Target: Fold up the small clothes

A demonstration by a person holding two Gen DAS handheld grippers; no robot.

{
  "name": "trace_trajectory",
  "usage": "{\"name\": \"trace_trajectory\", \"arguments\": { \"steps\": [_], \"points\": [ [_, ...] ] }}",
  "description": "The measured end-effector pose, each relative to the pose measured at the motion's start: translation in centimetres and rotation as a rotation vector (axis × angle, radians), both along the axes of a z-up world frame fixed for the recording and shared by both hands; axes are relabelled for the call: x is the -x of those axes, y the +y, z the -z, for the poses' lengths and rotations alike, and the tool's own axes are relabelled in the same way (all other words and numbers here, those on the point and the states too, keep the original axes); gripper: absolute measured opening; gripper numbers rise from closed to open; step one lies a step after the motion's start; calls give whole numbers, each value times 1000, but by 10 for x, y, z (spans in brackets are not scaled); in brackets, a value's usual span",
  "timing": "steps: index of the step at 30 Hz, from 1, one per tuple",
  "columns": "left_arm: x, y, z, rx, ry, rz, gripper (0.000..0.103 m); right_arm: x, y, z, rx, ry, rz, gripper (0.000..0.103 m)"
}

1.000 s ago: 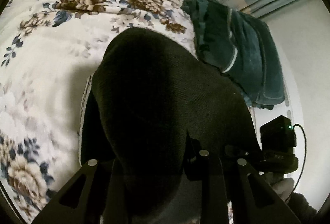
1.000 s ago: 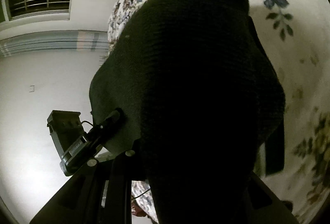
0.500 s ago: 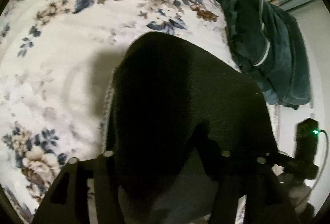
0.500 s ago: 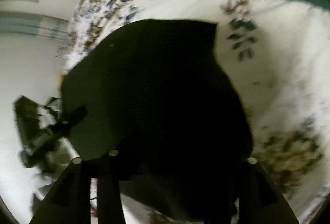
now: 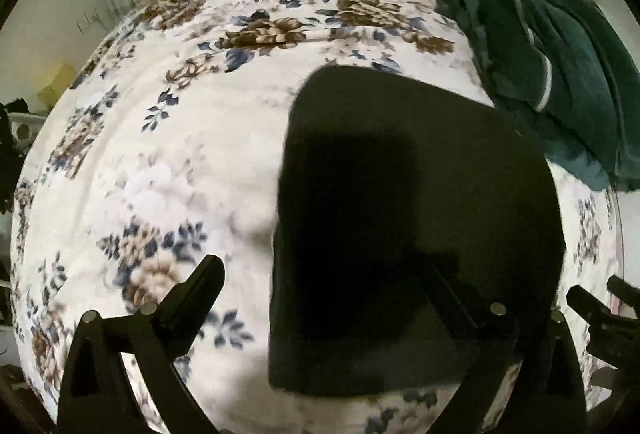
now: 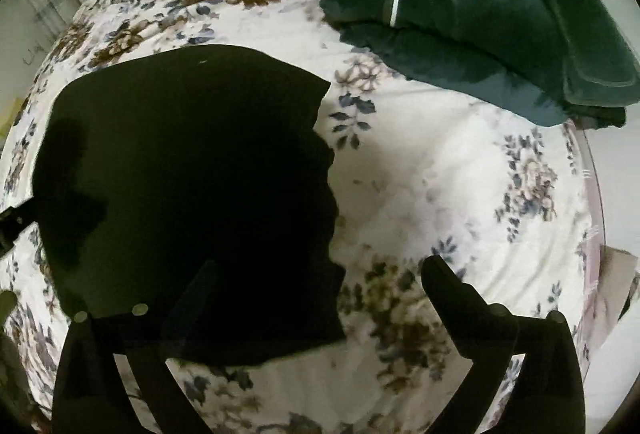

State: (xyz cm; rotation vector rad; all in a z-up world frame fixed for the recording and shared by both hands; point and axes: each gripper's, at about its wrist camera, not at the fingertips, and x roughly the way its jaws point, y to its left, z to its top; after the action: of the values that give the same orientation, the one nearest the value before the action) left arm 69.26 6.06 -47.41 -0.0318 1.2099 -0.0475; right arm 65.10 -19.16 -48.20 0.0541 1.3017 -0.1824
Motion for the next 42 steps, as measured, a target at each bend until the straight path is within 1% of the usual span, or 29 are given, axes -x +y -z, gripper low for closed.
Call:
{"name": "trace_trajectory", "arguments": {
  "steps": [2, 4, 9, 13, 14, 15, 17, 18, 23, 27, 29, 33, 37, 42],
  "points": [
    [20, -6, -12, -7, -25, 2, 101, 16, -1, -10, 2, -20, 5, 103],
    [41, -12, -30, -15, -55, 7, 101, 38, -1, -28, 11, -49, 11, 103],
    [99, -23, -95, -43, -150, 3, 101, 95, 5, -89, 46, -128, 5, 103],
    [148, -28, -155, -34, -213, 16, 101, 145, 11, -151, 54, -197, 2, 103],
    [158, -29, -166, -35, -227, 21, 101, 157, 13, -166, 63, -216, -1, 103],
    [175, -31, -185, -39, -254, 24, 101, 174, 15, -186, 79, -243, -6, 103],
    [198, -33, -209, -35, -281, 27, 101, 200, 20, -220, 98, -290, -15, 103],
    [216, -34, -226, -34, -301, 29, 101, 215, 22, -238, 106, -316, -20, 103],
    [275, -38, -280, -42, -372, 25, 101, 278, 31, -313, 98, -401, -41, 103],
    [315, -38, -311, -27, -405, 20, 101, 324, 36, -363, 92, -465, -52, 103],
    [329, -39, -322, -33, -423, 18, 101, 345, 36, -385, 81, -493, -56, 103],
    [355, -38, -349, -17, -464, 7, 101, 383, 34, -421, 65, -540, -64, 103],
    [379, -39, -373, -34, -513, -6, 101, 412, 27, -449, 55, -578, -62, 103],
    [397, -38, -384, -31, -534, -20, 101, 438, 19, -471, 66, -610, -56, 103]
  ]
}}
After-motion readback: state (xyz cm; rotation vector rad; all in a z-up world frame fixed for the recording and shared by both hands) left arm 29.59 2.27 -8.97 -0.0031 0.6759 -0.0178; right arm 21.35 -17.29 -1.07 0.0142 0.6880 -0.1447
